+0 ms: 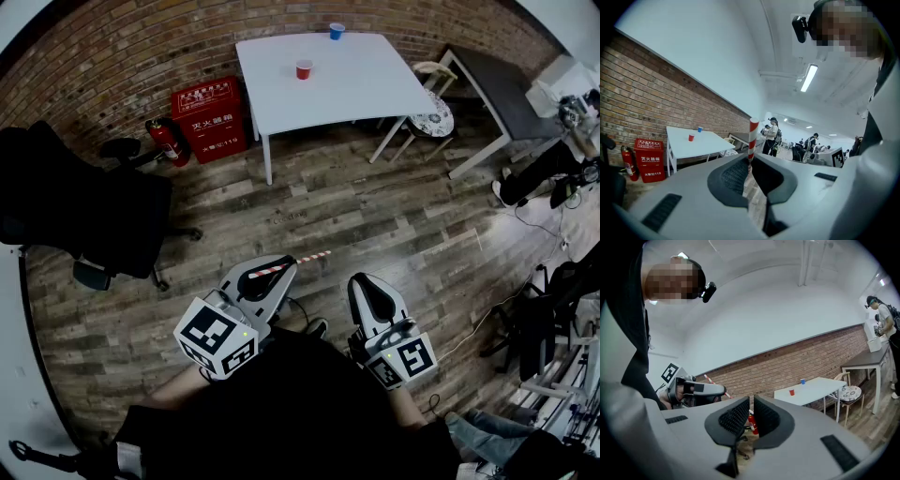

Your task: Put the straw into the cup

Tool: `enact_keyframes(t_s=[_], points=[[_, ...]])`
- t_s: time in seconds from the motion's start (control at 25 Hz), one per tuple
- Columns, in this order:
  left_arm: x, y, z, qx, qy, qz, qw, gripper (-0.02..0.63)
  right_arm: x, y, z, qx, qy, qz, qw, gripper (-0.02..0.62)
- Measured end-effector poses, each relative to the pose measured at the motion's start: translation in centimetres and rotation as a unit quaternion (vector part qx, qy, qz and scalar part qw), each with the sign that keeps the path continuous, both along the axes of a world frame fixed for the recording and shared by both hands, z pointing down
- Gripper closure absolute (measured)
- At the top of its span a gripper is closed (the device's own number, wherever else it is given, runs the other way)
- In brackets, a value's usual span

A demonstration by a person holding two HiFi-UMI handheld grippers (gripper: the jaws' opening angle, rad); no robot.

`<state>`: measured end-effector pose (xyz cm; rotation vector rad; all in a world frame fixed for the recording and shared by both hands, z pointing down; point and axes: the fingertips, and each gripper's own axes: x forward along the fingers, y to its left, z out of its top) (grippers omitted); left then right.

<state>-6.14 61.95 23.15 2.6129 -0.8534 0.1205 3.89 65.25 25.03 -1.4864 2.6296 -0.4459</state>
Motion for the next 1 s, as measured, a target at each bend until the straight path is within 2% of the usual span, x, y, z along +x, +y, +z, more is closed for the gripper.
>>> enact_keyframes(t_s=[0.4, 0.68, 1.0], points=[[-1.5, -0.1, 0.3, -0.004, 0.002, 0.006, 1.0, 0.568, -1.5, 0.1, 0.1, 0.0, -0.001, 0.007, 1.0, 0.543], [-4.8, -1.4, 0.4, -0.012, 0.012, 0.018, 0.9997, 0.568, -4.2, -1.1, 0.3, -0.017, -0.003, 0.036, 0.999, 0.543], [-10.2, -3.1, 2.5, -0.036, 0.025, 0.046, 0.998, 0.568, -9.6, -1.8, 2.5, -0.051, 0.004, 0.069, 0.996, 0.543]])
